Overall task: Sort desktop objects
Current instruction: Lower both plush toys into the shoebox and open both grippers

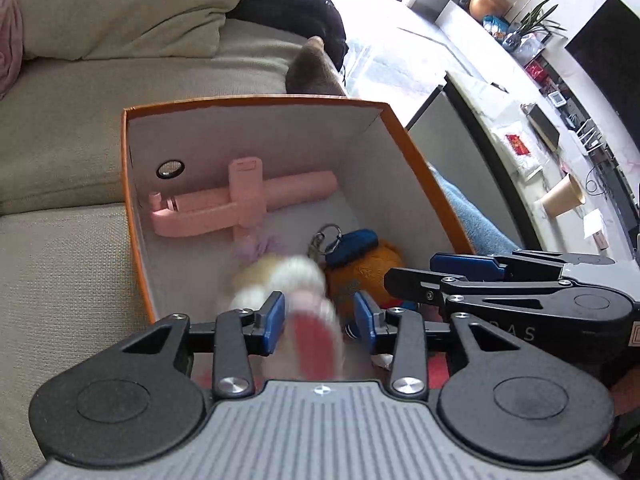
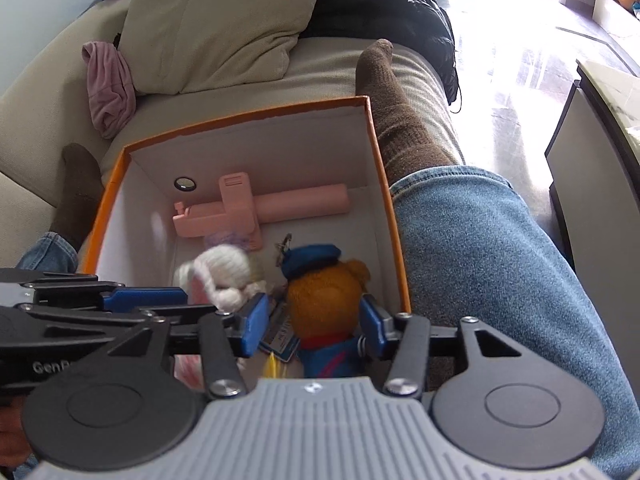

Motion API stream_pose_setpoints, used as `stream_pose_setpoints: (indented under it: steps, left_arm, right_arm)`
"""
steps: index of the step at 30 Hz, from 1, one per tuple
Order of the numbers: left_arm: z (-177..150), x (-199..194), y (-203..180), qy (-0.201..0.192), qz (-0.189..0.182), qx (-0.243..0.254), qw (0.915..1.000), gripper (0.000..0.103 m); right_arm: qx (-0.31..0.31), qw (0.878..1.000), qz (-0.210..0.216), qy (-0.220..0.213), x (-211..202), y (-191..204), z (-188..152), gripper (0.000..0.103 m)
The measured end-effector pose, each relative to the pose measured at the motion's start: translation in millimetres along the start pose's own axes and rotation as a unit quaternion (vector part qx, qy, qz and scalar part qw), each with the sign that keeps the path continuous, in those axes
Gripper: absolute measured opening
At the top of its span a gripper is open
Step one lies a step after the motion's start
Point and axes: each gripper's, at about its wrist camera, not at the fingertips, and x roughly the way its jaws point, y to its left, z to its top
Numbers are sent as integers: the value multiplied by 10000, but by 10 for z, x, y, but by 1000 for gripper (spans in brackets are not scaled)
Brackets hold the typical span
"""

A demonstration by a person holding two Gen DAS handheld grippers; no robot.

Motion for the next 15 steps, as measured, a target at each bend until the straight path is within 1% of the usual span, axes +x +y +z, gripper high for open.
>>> stream_pose_setpoints:
  steps: [4, 6, 8, 12, 13, 14, 15]
  left_arm:
    - [-36, -226, -27, -292, -72, -54, 9995, 47]
    - [-70, -365, -57, -504, -114, -80, 9986, 47]
    - [-120, -515, -94, -766, -97, -59, 9970, 47]
    - [-249, -808, -201, -1311, 169, 83, 9912, 47]
    - [-282, -878, -224, -1424, 252, 114, 9894, 47]
    - [-318, -944, -250, -1531, 330, 142, 9876, 48]
    - [-356, -1011, -277, -1632, 395, 178, 9856, 48]
  right_arm:
    - [-59, 9996, 126, -252, -208, 54, -30, 53]
    - [-122, 9989, 208, -407, -332, 101, -65, 53]
    - [-275, 9973, 216, -650, -478, 173, -116, 53]
    - [-580, 9907, 142, -1226, -783, 339, -246, 54]
    - [-620, 9887, 134, -1362, -858, 370, -280, 57]
    - [-651, 9864, 141, -1500, -930, 399, -317, 62]
    - [-681, 9839, 164, -1643, -1003, 427, -360, 64]
